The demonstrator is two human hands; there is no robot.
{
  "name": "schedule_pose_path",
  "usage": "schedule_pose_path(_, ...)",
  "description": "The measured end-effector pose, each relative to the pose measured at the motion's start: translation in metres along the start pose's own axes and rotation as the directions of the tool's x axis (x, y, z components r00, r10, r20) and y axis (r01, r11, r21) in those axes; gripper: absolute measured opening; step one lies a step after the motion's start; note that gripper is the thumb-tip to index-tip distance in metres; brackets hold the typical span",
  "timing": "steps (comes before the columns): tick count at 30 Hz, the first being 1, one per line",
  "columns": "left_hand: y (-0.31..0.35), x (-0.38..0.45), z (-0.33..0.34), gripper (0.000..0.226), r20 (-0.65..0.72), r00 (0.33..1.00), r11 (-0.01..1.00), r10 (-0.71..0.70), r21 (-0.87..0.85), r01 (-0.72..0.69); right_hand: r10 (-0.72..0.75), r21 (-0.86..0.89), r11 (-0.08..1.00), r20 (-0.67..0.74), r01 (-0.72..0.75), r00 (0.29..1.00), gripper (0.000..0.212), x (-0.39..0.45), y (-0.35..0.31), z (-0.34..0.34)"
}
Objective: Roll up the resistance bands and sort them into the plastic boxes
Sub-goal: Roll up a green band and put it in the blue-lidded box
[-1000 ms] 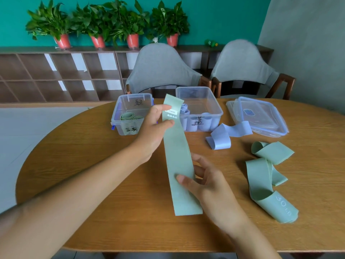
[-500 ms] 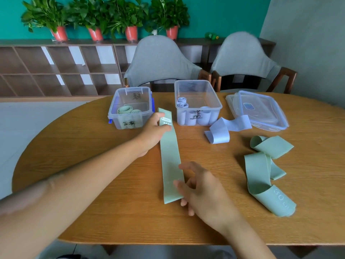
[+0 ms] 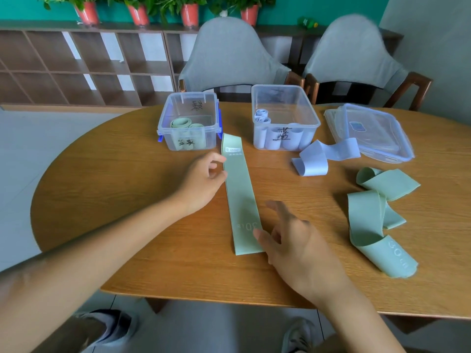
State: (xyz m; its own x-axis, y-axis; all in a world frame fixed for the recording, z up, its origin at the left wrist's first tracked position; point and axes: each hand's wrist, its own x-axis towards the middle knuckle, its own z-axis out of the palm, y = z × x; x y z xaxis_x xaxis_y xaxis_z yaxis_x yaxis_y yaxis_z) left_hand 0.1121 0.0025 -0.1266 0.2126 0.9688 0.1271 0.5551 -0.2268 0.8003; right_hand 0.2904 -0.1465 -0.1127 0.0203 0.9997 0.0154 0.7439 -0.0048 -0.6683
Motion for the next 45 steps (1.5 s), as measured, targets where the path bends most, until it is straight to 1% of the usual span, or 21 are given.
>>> schedule_pose_path(4, -0.007, -0.040, 0.000, 0.027, 0.029, 0.997, 0.996, 0.070, -0.051, -0.069, -0.061, 0.017, 0.998, 0.072, 0.060, 0.996, 0.041, -0.003, -0.003, 0.001)
schedule_pose_path(9, -0.006, -0.084, 0.000, 0.029, 0.046, 0.995, 0.987, 0.089, -0.135, -0.082, -0.124, 0.027, 0.992, 0.132, 0.121, 0.984, 0.048, -0.005, -0.007, 0.007)
schedule_pose_path(13, -0.005, -0.098, 0.001, 0.032, 0.064, 0.990, 0.984, 0.123, -0.135, -0.114, -0.168, 0.027, 0.986, 0.149, 0.166, 0.974, 0.045, -0.006, -0.008, 0.011)
schedule_pose_path(15, -0.003, -0.102, -0.001, 0.030, 0.055, 0.986, 0.980, 0.161, -0.130, -0.152, -0.173, 0.045, 0.985, 0.136, 0.168, 0.975, 0.039, -0.005, -0.007, 0.012)
schedule_pose_path(19, -0.003, -0.113, -0.009, 0.016, 0.059, 0.973, 0.974, 0.224, -0.059, -0.221, -0.176, 0.081, 0.982, 0.036, 0.173, 0.984, 0.019, -0.006, -0.001, 0.010)
schedule_pose_path(22, -0.004, -0.124, -0.017, 0.014, 0.096, 0.958, 0.961, 0.269, 0.044, -0.274, -0.216, 0.073, 0.974, 0.031, 0.213, 0.976, 0.012, -0.009, 0.000, 0.008)
schedule_pose_path(26, -0.005, -0.134, -0.021, 0.014, 0.138, 0.948, 0.949, 0.286, 0.093, -0.300, -0.289, 0.052, 0.957, 0.040, 0.287, 0.956, 0.013, -0.013, 0.001, 0.012)
schedule_pose_path(36, -0.007, -0.135, -0.021, 0.011, 0.161, 0.950, 0.954, 0.266, 0.101, -0.284, -0.296, 0.000, 0.955, 0.053, 0.296, 0.954, 0.013, -0.014, 0.001, 0.018)
schedule_pose_path(40, -0.010, -0.134, -0.018, 0.009, 0.162, 0.937, 0.924, 0.310, 0.180, -0.337, -0.285, -0.053, 0.956, 0.054, 0.288, 0.957, 0.010, -0.013, -0.001, 0.019)
schedule_pose_path(45, -0.010, -0.136, -0.014, 0.013, 0.182, 0.927, 0.885, 0.329, 0.284, -0.369, -0.291, -0.128, 0.946, 0.060, 0.296, 0.955, 0.008, -0.014, -0.004, 0.021)
